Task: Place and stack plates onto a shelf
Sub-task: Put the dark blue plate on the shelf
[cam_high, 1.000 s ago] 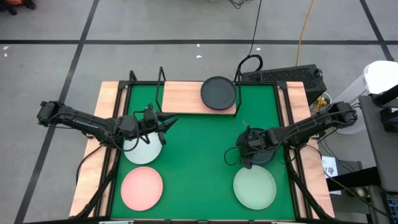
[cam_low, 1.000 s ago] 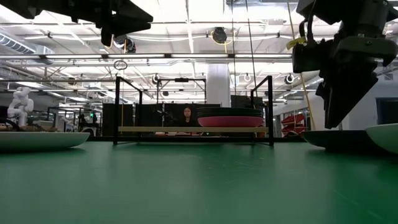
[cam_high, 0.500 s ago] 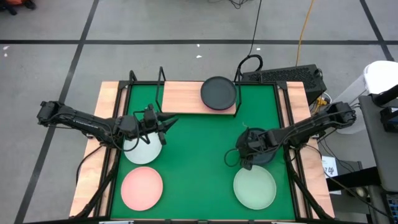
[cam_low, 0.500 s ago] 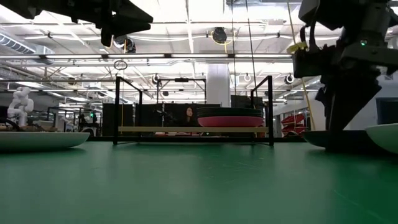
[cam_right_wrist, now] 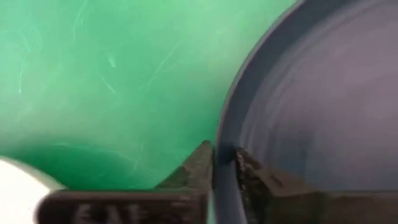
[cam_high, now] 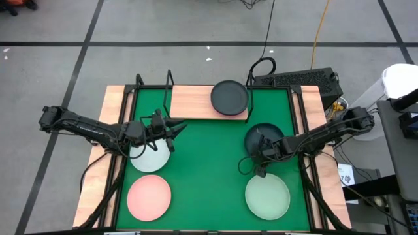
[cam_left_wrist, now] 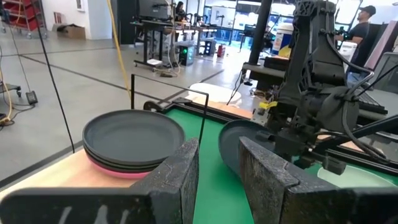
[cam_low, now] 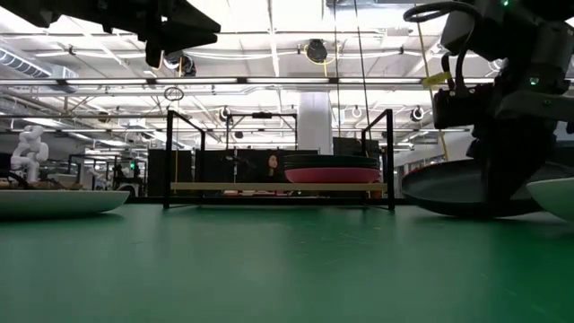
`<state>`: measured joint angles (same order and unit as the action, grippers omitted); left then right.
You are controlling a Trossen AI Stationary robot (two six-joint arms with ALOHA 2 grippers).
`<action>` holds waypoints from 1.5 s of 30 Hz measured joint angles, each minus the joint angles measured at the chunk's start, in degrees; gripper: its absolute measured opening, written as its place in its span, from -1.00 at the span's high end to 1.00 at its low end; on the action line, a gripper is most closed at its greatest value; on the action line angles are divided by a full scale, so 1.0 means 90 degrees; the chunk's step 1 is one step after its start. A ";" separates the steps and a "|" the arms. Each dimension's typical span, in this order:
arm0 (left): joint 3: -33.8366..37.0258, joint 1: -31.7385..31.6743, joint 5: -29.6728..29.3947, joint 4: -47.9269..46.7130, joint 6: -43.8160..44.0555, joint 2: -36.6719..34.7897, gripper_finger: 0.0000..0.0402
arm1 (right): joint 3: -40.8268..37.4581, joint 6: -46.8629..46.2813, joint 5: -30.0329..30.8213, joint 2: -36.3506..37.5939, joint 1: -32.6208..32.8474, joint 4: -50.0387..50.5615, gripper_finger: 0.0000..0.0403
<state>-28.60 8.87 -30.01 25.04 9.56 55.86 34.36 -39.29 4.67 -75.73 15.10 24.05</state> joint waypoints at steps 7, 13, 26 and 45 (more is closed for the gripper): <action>0.0000 0.0002 -0.0001 0.0000 0.0000 0.0000 0.43 | 0.0316 0.0275 0.0354 0.0172 0.0002 0.0437 0.98; 0.0000 0.0002 0.0001 -0.0005 0.0000 0.0000 0.43 | 0.1126 0.0779 0.0307 0.0375 -0.0001 0.0892 1.00; 0.0000 0.0002 -0.0001 0.0028 -0.0002 0.0002 0.43 | 0.2580 0.2946 0.1145 0.0397 -0.0082 -0.0294 1.00; -0.1384 -0.0997 -0.0009 -0.1724 -0.1185 -0.0660 0.43 | 0.5271 0.6902 0.1366 -0.2629 -0.2605 -0.1627 1.00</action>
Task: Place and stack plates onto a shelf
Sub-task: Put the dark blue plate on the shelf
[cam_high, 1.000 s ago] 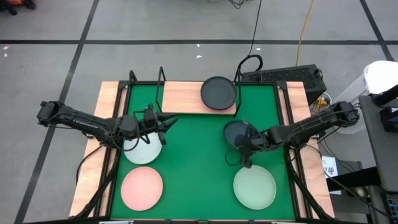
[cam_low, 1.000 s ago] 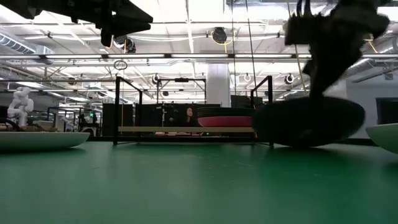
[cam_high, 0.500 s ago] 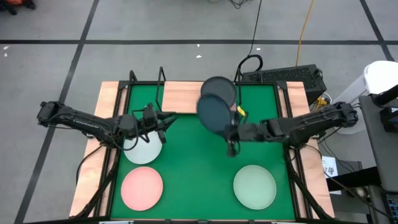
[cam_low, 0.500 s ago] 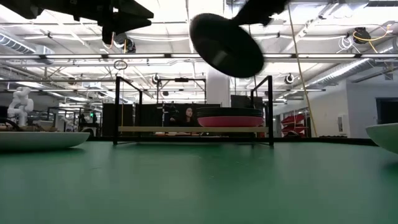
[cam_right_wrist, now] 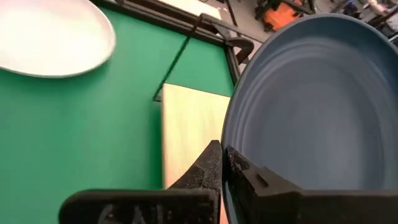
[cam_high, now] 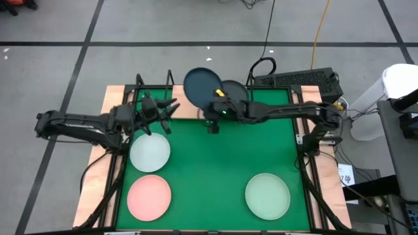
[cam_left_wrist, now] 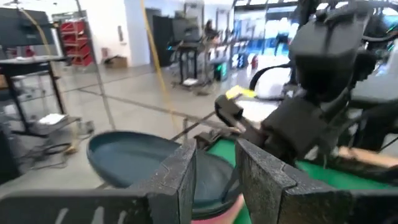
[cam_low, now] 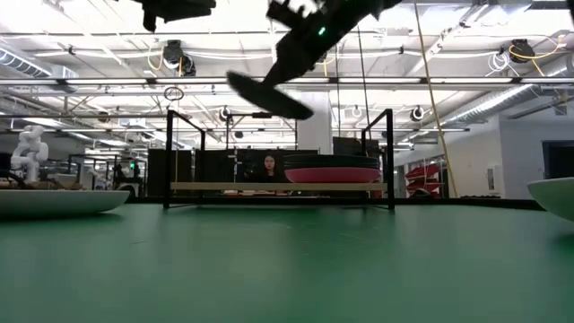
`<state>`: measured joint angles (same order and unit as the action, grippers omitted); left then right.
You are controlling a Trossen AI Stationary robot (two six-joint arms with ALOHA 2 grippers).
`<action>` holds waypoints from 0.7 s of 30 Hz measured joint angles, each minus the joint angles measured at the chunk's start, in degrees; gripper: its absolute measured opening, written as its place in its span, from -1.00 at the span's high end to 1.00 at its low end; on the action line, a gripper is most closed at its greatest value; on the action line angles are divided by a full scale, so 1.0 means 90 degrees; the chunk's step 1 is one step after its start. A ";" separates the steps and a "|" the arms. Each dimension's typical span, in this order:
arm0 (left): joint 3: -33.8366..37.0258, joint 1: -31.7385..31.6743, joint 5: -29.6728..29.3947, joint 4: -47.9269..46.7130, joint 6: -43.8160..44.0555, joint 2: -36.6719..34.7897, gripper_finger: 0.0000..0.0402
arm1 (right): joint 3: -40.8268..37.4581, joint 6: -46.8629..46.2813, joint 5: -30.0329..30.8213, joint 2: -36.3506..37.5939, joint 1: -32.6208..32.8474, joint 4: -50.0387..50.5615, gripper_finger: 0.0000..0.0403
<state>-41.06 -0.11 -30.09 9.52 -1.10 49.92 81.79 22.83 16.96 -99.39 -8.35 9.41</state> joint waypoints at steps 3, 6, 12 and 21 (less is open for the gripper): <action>-0.0317 -0.0167 -0.0002 -0.0453 -0.0019 -0.0020 0.43 | 0.0209 0.0274 -0.0244 -0.0488 -0.0209 -0.0338 1.00; -0.0419 -0.0281 -0.0002 -0.0571 -0.0156 -0.0018 0.43 | 0.0348 0.0403 -0.0449 -0.0873 -0.0374 -0.0654 1.00; -0.0440 -0.0427 -0.0002 -0.0624 -0.0345 -0.0027 0.43 | 0.0365 0.0566 -0.1241 -0.1514 -0.0547 -0.1287 1.00; -0.0440 -0.0570 -0.0003 -0.0809 -0.0325 -0.0025 0.43 | 0.0362 0.0805 -0.1246 -0.2247 -0.0584 -0.1400 1.00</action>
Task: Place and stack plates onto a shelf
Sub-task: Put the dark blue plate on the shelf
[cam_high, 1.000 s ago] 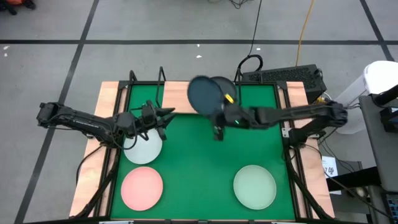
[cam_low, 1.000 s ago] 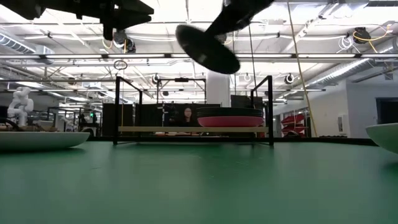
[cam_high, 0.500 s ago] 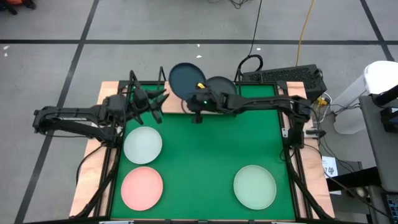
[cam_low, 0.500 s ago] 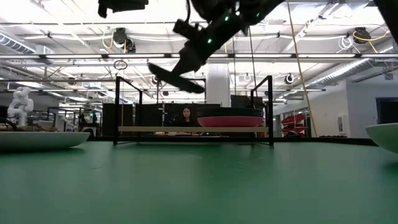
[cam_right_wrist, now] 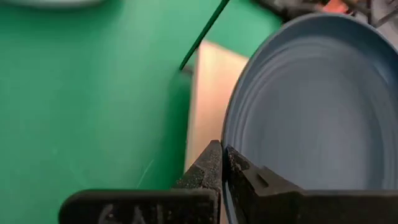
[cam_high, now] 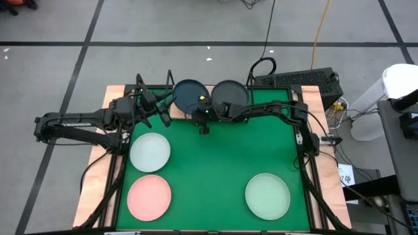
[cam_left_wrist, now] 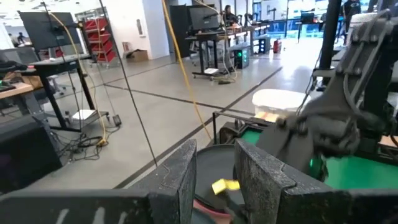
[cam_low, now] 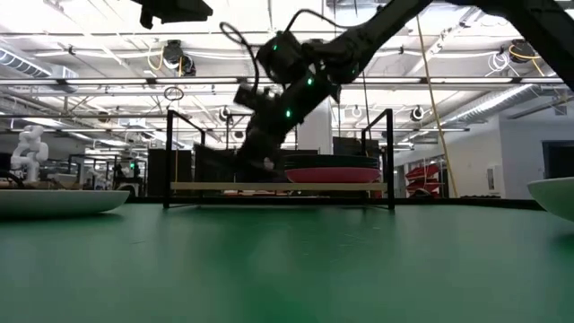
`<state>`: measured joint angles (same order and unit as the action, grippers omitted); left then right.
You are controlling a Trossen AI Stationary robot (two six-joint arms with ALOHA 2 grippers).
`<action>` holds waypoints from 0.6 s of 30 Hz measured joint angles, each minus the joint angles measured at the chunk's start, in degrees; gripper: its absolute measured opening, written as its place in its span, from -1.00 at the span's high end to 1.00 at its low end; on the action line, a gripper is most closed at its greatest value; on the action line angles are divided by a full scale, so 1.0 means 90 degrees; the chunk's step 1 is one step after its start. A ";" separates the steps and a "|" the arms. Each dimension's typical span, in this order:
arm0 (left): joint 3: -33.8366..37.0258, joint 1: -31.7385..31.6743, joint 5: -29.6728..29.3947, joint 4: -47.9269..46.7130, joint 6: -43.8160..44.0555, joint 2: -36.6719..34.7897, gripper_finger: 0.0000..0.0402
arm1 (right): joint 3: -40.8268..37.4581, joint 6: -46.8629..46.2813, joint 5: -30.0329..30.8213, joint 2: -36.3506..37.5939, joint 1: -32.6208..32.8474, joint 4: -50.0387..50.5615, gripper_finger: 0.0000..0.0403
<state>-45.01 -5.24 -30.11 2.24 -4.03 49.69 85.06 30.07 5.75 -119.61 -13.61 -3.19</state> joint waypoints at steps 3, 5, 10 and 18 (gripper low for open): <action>0.0000 -0.0005 -0.0002 -0.0019 0.0028 0.0000 0.43 | -0.0005 0.0096 0.0012 -0.0175 -0.0013 -0.0035 1.00; 0.0000 -0.0004 0.0000 -0.0040 0.0061 0.0000 0.43 | -0.0005 0.0076 0.0016 -0.0255 -0.0037 -0.0111 1.00; 0.0000 -0.0004 0.0000 -0.0136 0.0210 0.0015 0.43 | -0.0005 -0.0196 0.0039 -0.0279 -0.0157 -0.0218 0.97; 0.0000 -0.0004 0.0000 -0.0467 0.0378 0.0015 0.43 | -0.0005 -0.0417 0.0047 -0.0202 -0.0194 -0.0291 0.86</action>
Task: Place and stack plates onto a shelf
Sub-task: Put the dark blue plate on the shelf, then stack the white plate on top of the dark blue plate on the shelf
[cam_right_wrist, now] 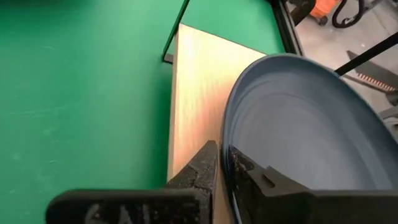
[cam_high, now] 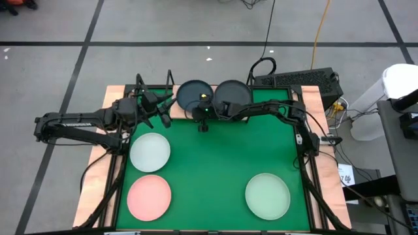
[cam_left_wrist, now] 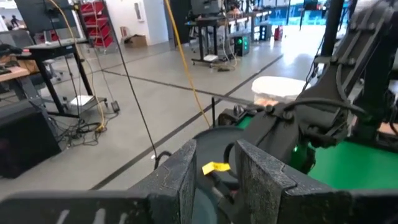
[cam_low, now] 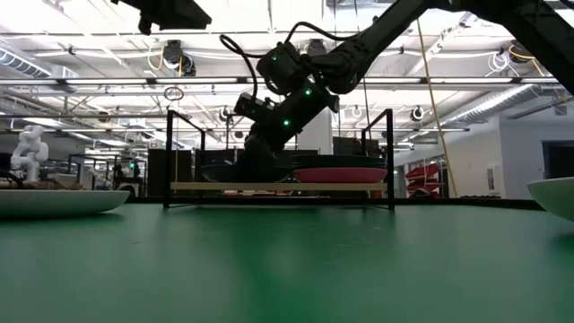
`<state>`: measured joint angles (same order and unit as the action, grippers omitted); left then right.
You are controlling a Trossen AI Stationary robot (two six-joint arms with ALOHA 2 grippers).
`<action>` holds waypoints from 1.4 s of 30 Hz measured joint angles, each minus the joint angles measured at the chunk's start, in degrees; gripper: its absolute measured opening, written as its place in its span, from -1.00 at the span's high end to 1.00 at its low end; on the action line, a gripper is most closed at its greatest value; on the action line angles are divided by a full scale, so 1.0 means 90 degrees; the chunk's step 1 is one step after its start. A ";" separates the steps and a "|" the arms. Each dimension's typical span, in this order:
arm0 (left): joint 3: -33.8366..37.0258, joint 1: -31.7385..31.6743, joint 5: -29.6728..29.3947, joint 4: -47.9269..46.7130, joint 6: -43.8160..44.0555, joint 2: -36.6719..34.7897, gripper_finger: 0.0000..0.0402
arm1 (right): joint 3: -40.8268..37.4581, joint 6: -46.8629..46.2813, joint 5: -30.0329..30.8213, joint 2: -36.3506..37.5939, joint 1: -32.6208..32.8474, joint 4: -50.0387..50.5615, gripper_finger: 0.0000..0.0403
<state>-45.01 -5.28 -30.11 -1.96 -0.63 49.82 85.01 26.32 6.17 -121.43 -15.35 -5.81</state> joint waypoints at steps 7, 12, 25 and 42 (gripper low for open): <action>0.0000 0.0000 0.0000 -0.0306 0.0178 0.0000 0.43 | -0.0009 -0.0020 0.0002 0.0085 0.0019 0.0088 0.68; 0.0000 0.0000 0.0003 -0.0574 0.0425 -0.0002 0.43 | -0.0012 -0.0043 -0.0011 0.0666 0.0192 0.0632 0.58; 0.0291 0.0267 0.0280 -0.3382 0.2891 0.0012 0.43 | -0.1946 -0.0580 -0.0026 0.3622 0.1370 0.0864 0.56; 0.1566 0.0520 0.0955 -0.3538 0.5264 0.0012 0.43 | -0.5658 -0.0852 0.1008 0.6823 0.2911 -0.2138 0.56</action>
<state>-30.92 -0.60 -21.51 -33.80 46.74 49.93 34.09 18.65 15.25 -60.03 10.84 -25.05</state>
